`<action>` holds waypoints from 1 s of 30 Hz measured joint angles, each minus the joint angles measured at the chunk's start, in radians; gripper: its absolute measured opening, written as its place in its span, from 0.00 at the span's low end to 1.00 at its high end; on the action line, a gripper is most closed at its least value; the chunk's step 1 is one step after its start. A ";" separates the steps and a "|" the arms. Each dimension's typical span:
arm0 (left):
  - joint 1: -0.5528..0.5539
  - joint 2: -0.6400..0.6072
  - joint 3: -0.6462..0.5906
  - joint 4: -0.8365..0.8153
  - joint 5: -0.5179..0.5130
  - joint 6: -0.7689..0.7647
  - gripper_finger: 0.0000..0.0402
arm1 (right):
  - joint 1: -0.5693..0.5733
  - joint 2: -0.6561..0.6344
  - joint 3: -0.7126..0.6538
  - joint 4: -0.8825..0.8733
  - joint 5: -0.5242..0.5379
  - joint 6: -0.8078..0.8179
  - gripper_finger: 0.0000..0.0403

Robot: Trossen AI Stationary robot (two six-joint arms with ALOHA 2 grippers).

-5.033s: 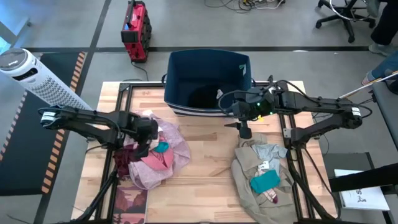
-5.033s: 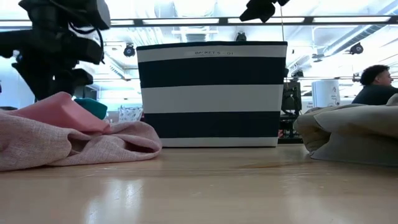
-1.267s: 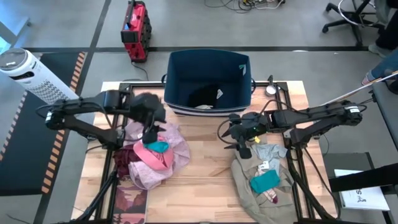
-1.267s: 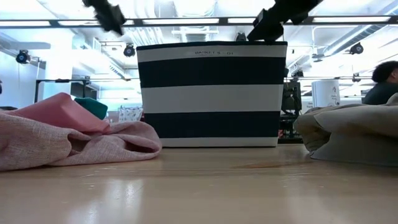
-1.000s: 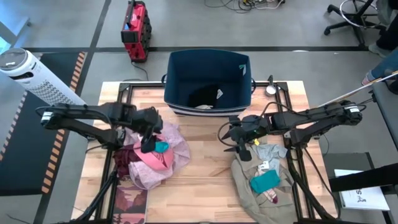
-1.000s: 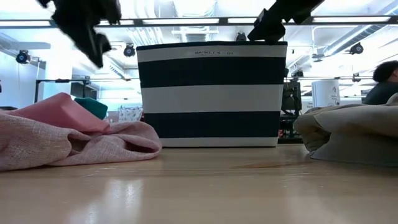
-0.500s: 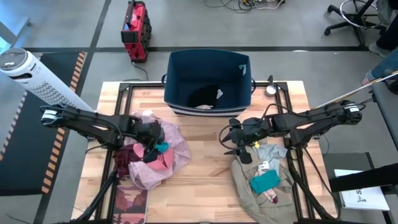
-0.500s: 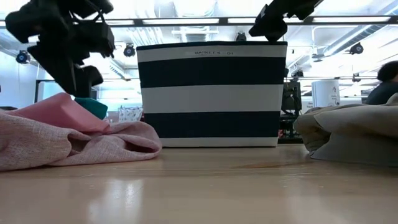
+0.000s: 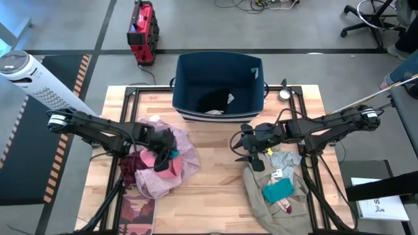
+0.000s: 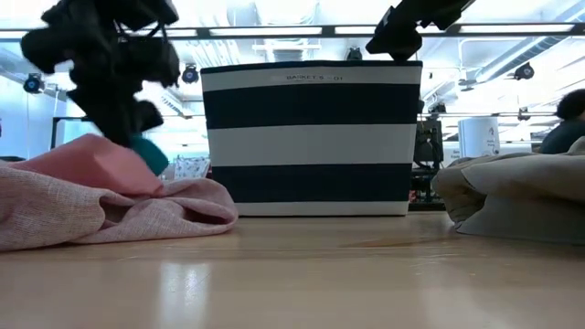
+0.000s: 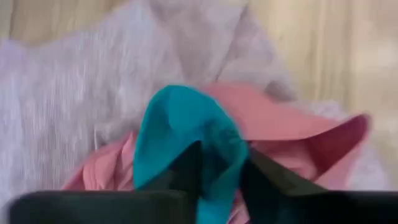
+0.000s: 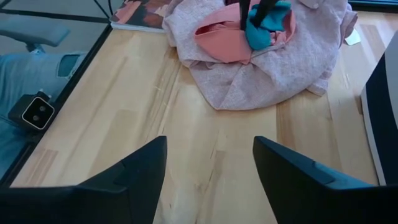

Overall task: Sort clothes
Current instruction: Put the left blue sock into the blue laundry organizer

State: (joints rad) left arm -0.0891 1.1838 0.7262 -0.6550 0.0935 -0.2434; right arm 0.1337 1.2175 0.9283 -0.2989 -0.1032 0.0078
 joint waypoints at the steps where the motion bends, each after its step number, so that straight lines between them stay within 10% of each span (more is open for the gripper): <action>1: 0.000 -0.001 0.015 -0.008 0.001 0.010 0.09 | 0.000 0.000 0.000 -0.001 0.000 0.000 0.55; 30: 0.207 0.009 0.698 0.028 -0.294 0.525 0.00 | 0.000 0.000 0.000 0.001 0.006 -0.008 0.54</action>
State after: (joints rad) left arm 0.1175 1.1924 1.4246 -0.6273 -0.2005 0.2817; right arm 0.1333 1.2175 0.9288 -0.2977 -0.0970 0.0002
